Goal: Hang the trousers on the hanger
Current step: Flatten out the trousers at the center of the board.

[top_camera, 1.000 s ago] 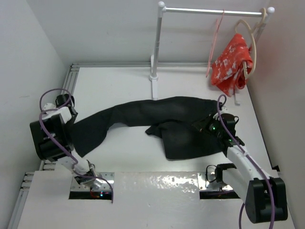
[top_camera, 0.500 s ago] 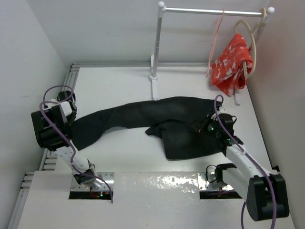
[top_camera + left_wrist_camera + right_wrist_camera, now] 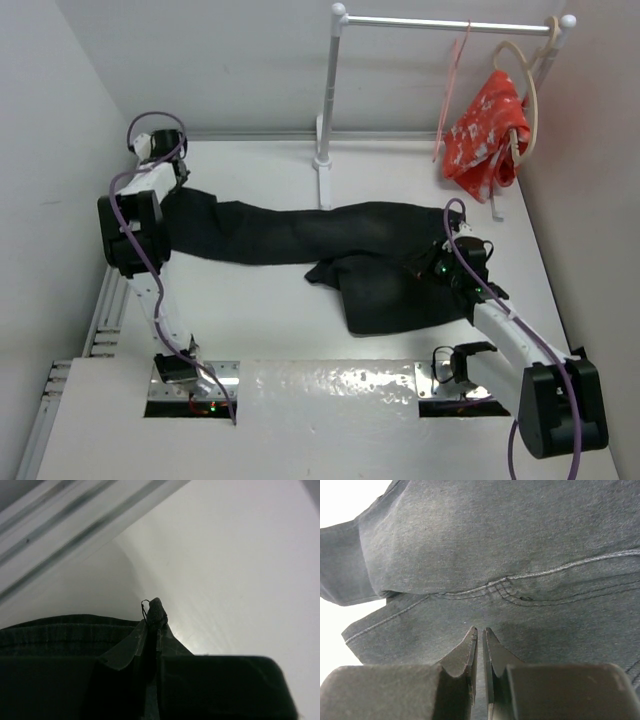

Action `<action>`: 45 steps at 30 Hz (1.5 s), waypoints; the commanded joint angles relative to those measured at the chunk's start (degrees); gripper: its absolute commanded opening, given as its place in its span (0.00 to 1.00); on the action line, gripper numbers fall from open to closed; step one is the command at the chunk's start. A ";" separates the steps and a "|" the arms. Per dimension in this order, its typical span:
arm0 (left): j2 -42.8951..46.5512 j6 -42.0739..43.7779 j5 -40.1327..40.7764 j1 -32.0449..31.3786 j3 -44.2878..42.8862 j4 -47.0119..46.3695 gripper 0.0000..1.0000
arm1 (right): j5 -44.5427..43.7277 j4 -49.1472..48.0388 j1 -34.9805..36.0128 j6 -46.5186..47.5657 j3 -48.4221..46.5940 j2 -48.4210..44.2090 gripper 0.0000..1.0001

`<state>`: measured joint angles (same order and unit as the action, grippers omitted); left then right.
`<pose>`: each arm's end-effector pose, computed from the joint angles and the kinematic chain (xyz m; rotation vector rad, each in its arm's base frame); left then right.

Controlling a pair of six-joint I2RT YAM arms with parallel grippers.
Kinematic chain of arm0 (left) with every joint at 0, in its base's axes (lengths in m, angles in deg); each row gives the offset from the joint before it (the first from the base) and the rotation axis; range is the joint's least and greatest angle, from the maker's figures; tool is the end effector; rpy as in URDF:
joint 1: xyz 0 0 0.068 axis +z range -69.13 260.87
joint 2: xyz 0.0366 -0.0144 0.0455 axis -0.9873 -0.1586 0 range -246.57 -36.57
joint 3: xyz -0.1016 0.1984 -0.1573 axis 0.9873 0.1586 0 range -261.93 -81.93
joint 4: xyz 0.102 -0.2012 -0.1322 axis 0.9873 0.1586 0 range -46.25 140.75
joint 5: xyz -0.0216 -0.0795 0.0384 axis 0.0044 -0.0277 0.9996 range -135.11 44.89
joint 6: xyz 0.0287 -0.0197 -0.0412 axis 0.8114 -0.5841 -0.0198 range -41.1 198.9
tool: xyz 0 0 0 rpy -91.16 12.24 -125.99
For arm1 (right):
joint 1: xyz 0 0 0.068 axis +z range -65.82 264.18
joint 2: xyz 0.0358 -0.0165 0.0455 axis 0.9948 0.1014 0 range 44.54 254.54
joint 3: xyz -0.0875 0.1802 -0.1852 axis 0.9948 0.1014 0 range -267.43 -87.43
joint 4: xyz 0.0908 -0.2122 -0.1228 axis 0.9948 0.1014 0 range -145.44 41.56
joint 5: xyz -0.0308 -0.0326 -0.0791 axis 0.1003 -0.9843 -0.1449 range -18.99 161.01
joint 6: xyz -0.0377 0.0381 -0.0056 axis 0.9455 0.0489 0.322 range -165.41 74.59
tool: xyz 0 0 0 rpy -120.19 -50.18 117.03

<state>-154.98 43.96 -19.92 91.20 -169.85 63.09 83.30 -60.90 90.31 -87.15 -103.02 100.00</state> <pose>0.4456 0.0964 0.1919 -1.0817 2.0954 0.3300 0.1847 0.0275 0.1584 0.5639 2.1719 0.6997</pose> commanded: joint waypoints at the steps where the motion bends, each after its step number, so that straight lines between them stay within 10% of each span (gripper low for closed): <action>1: -2.96 2.67 3.37 1.27 -9.44 3.69 0.00 | -2.89 0.79 0.37 2.53 -3.04 -0.97 0.08; 2: -4.10 3.29 4.42 1.45 -12.42 5.09 0.01 | -2.98 1.23 0.46 2.62 -3.30 -1.14 0.08; 5: -4.03 7.25 4.95 1.54 -14.73 6.49 0.46 | -2.98 1.32 0.81 2.98 -4.09 -1.06 0.09; 13: 4.83 6.81 10.23 2.24 -8.77 7.91 0.46 | -2.01 1.41 1.08 2.71 -3.66 -2.81 0.11; 20: 26.98 2.35 6.02 -23.21 15.54 -0.77 0.00 | -1.84 2.73 1.25 3.24 -3.83 -5.71 0.00; 25: 39.21 -3.64 1.44 -43.95 37.28 -11.78 0.00 | -1.75 2.38 1.25 2.98 -3.48 -6.24 0.00; 32: 42.82 -10.49 -1.81 -55.04 49.06 -13.26 0.14 | -1.22 2.82 1.25 3.06 -3.74 -6.33 0.00; 36: 42.12 -15.41 -4.36 -55.94 53.72 -18.80 0.39 | -1.13 2.90 1.25 3.15 -3.83 -5.80 0.00; 45: 36.68 -29.74 -3.04 -57.70 56.81 -29.17 0.41 | -1.04 3.26 1.34 3.41 -3.65 -6.07 0.00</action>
<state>-116.49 21.84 -23.68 34.24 -113.33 40.16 81.86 -56.63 91.19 -84.76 -104.92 94.40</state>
